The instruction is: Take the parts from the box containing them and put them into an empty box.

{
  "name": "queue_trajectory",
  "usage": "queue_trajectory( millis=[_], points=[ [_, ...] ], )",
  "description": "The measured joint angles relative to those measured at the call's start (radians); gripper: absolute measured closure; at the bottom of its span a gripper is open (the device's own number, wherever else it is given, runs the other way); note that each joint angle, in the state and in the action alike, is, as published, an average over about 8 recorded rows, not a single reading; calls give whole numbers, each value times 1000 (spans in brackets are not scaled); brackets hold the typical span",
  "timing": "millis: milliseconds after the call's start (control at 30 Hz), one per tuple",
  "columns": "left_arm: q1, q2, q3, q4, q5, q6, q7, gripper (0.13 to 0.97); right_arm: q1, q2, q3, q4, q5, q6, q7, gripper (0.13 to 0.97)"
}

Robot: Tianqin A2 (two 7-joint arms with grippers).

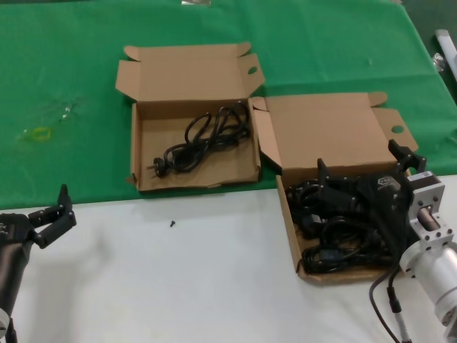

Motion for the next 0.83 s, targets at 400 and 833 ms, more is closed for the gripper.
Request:
queue_trajectory(
  millis=[400,833],
  points=[
    [0,0,0,0,0,0,0,132,0,0,0,0,0,0,0,129],
    [0,0,0,0,0,0,0,132,0,0,0,0,0,0,0,129]
  ],
)
